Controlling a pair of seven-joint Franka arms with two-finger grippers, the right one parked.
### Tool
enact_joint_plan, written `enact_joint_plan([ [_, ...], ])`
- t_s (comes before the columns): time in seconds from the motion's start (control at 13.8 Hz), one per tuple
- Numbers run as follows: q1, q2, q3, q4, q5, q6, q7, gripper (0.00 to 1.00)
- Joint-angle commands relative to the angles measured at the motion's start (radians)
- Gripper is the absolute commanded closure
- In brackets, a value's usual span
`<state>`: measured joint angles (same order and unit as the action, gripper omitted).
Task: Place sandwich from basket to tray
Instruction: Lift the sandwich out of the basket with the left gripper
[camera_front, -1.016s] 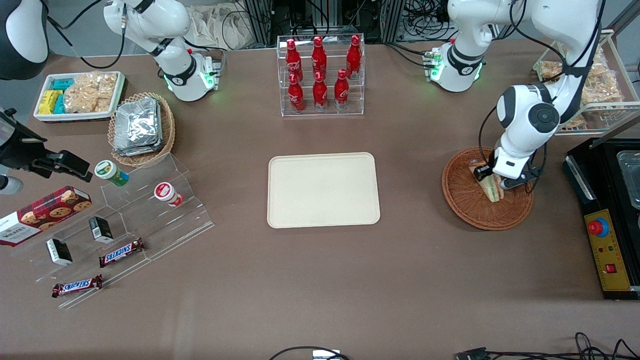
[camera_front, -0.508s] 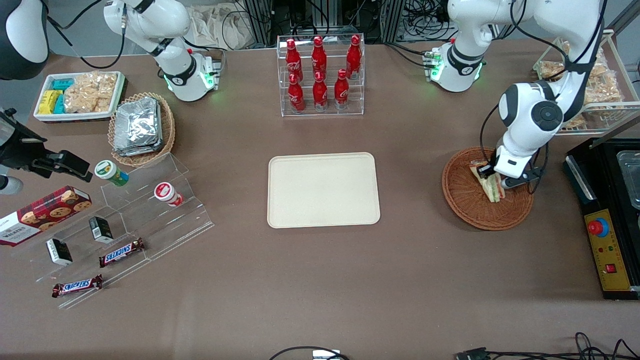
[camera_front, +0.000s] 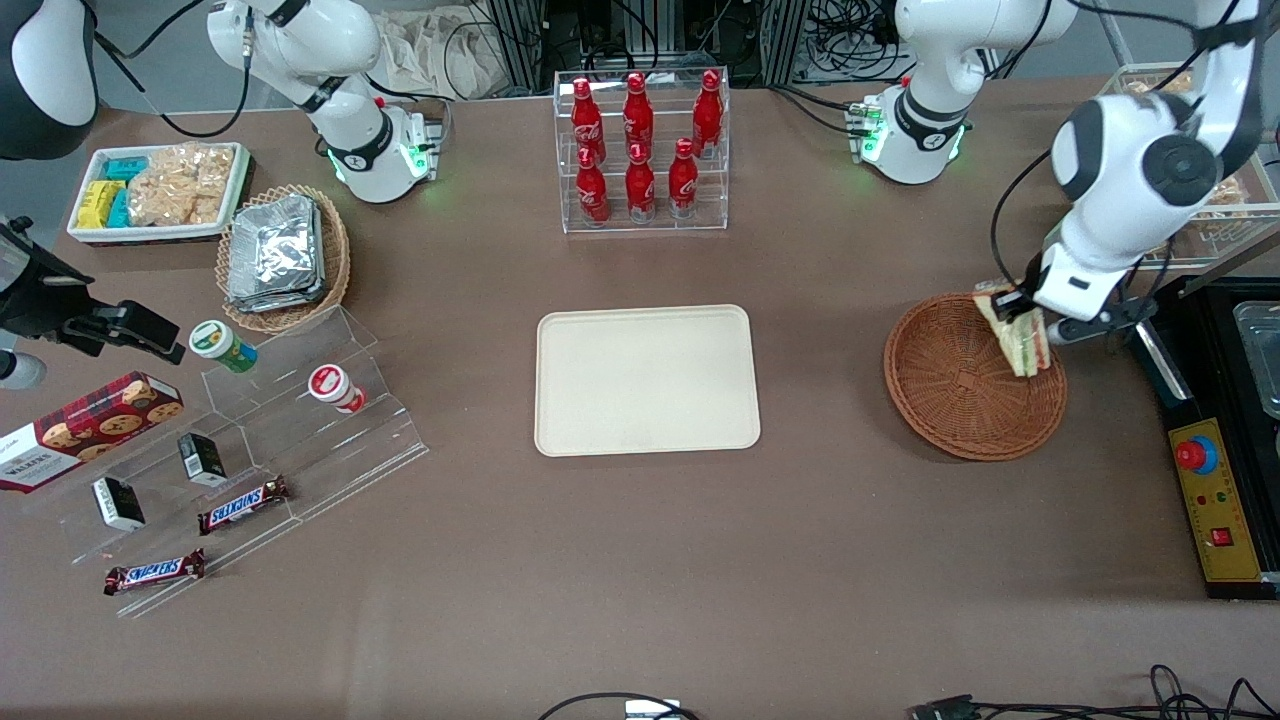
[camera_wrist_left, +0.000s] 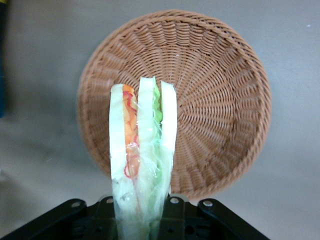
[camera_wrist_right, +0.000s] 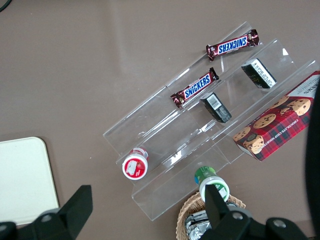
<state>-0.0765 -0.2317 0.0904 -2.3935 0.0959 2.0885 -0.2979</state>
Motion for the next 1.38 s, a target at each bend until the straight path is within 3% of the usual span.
enact_joint_plan([
  [0.0, -0.014, 0.015, -0.006, 0.256, 0.004, -0.286, 0.039, 1.00],
  [0.22, -0.043, 0.080, -0.038, 0.530, -0.028, -0.552, 0.037, 1.00],
  [0.58, -0.037, 0.205, -0.190, 0.827, -0.033, -0.711, 0.023, 1.00],
  [0.8, -0.028, 0.273, -0.358, 0.882, -0.073, -0.713, -0.157, 1.00],
  [1.09, 0.064, 0.423, -0.745, 1.002, -0.056, -0.710, -0.357, 1.00],
  [1.31, 0.043, 0.474, -0.778, 0.979, -0.056, -0.629, -0.380, 1.00],
])
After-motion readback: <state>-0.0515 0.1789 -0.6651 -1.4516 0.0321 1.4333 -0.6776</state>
